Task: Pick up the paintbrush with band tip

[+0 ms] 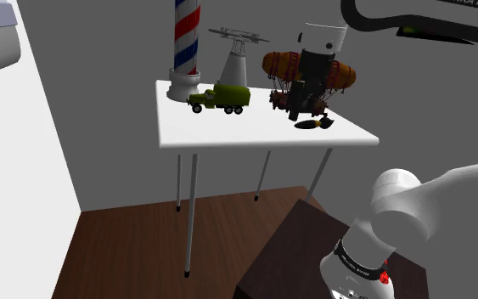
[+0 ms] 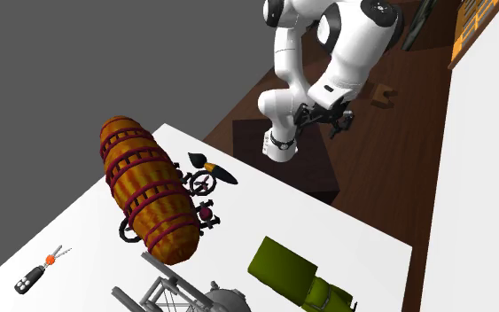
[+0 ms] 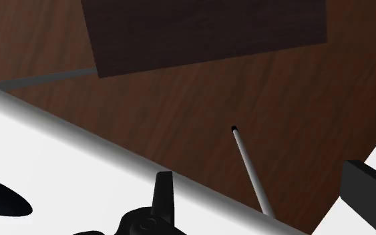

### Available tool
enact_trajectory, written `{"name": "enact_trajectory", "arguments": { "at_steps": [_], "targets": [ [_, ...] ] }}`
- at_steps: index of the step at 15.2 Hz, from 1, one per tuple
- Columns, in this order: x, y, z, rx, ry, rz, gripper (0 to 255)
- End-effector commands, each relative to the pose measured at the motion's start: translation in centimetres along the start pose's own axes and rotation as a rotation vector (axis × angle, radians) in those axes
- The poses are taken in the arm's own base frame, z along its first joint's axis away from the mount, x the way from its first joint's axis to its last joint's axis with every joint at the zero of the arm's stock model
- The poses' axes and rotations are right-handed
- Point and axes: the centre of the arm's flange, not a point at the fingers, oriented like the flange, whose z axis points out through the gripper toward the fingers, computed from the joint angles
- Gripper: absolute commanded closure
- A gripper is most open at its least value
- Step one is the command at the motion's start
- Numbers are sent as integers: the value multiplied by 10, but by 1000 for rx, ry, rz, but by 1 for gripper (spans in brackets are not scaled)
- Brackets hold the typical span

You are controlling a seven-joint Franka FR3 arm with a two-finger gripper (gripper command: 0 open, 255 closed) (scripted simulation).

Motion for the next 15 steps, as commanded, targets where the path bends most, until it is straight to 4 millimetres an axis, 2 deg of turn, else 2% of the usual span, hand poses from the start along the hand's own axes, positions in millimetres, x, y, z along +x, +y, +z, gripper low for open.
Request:
{"name": "enact_trajectory", "arguments": {
  "at_steps": [1, 8, 15],
  "targets": [
    [0, 0, 0, 0, 0, 0, 0],
    [-23, 91, 29, 24, 63, -244, 0],
    [-22, 185, 60, 47, 125, -488, 0]
  ]
}}
